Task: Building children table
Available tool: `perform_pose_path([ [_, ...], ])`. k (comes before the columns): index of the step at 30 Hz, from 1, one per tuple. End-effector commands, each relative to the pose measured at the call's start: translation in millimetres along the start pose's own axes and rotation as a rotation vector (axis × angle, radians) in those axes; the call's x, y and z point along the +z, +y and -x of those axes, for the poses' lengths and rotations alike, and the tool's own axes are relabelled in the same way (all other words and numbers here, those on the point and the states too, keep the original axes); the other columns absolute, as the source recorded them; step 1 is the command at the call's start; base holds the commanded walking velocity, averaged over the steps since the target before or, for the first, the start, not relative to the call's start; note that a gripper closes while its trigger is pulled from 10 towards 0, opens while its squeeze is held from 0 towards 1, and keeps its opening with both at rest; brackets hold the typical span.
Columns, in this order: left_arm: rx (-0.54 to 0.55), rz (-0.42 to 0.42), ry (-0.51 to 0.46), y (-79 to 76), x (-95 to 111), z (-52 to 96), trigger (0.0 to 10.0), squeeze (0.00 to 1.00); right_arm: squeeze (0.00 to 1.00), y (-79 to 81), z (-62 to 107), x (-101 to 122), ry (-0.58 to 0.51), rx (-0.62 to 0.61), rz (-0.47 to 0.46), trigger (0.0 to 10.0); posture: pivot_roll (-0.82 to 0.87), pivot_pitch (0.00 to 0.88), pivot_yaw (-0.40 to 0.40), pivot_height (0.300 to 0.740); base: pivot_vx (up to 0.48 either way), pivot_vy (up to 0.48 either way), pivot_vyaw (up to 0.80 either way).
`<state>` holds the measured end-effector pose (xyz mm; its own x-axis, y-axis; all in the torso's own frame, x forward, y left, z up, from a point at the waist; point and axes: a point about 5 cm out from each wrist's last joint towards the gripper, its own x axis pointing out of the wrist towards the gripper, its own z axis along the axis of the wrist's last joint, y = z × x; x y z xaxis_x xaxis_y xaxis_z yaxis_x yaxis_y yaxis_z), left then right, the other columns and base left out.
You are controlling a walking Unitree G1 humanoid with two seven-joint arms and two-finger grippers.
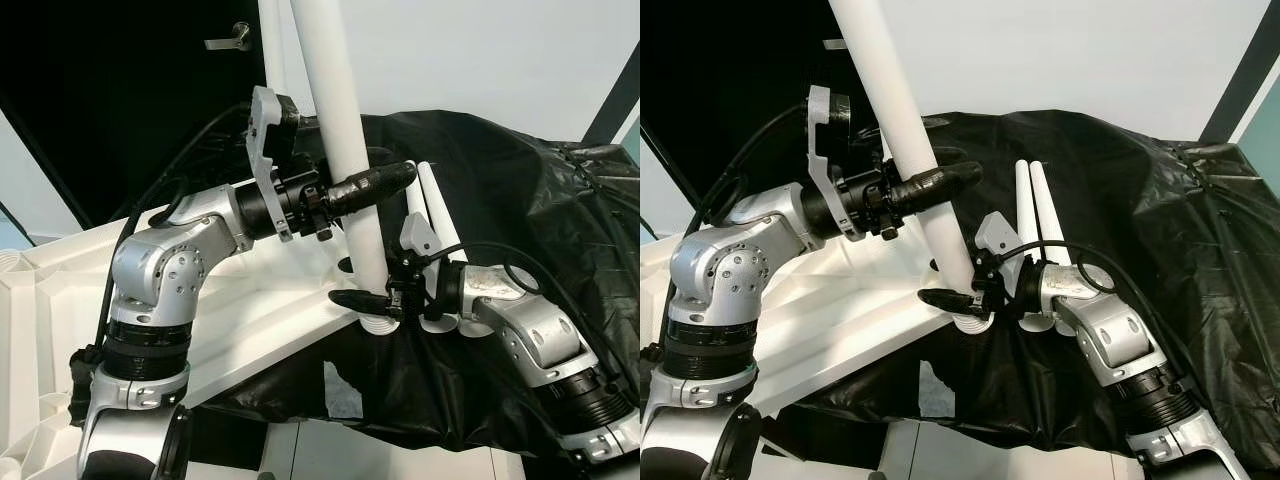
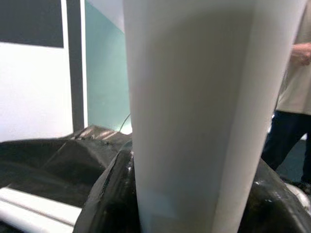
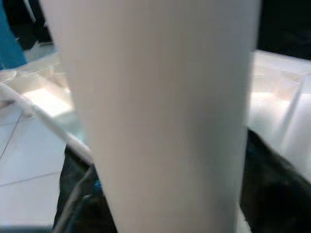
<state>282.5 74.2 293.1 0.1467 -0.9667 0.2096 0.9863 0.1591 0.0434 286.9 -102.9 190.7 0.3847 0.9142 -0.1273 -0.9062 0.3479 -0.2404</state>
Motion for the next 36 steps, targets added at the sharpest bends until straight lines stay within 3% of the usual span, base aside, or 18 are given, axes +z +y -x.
perform_pose_path([
  [1,0.095,-0.009,0.027,6.3,2.2,-8.2,10.0,0.00,1.00,-9.0,0.9,6.2,-0.018,-0.063,0.026,10.0,0.05,0.000,0.011,0.740,0.000,0.000,0.00],
  [7,0.182,-0.006,0.036,12.9,3.2,-13.9,10.0,0.00,1.00,-12.5,-2.3,6.2,-0.026,-0.124,0.015,10.0,0.05,0.000,0.010,0.740,0.000,0.000,0.00],
  [8,0.237,-0.012,0.042,16.4,3.5,-18.6,10.0,0.00,0.71,-14.9,-6.2,6.9,-0.030,-0.174,0.010,10.0,0.05,0.000,0.009,0.740,0.000,0.000,0.00],
  [9,0.284,-0.024,0.050,19.1,4.0,-23.3,10.0,0.00,0.00,-17.6,-10.2,7.2,-0.034,-0.231,0.005,10.0,0.05,0.000,0.007,0.740,0.000,0.000,0.00],
  [11,0.311,-0.031,0.056,20.6,4.4,-26.3,10.0,0.00,0.00,-19.3,-12.7,7.4,-0.035,-0.269,0.003,10.0,0.05,0.000,0.006,0.740,0.000,0.000,0.00],
  [15,0.444,-0.098,0.070,26.9,10.4,-41.5,10.0,0.00,0.00,-28.8,-23.6,7.1,-0.026,-0.492,0.028,10.0,0.06,0.000,0.004,0.740,0.000,0.000,0.00],
  [23,0.505,-0.131,0.075,30.0,15.7,-49.7,10.0,0.00,0.00,-37.2,-27.9,6.0,-0.016,-0.637,0.014,10.0,0.05,0.000,0.007,0.740,0.000,0.000,0.00],
  [26,0.545,-0.160,0.079,31.0,18.9,-57.4,10.0,0.00,0.00,-46.3,-28.6,5.6,-0.012,-0.752,0.011,10.0,0.05,0.000,0.016,0.740,0.000,0.000,0.00],
  [31,0.584,-0.137,0.056,29.5,22.5,-72.4,10.0,0.00,0.00,-47.8,-40.0,8.8,-0.035,-0.793,0.054,10.0,0.06,0.000,0.023,0.740,0.000,0.000,0.00],
  [36,0.598,-0.129,0.057,30.2,22.1,-76.2,10.0,0.00,0.00,-44.5,-46.0,9.0,-0.043,-0.782,0.074,10.0,0.05,0.000,0.024,0.740,0.000,0.000,0.00],
])
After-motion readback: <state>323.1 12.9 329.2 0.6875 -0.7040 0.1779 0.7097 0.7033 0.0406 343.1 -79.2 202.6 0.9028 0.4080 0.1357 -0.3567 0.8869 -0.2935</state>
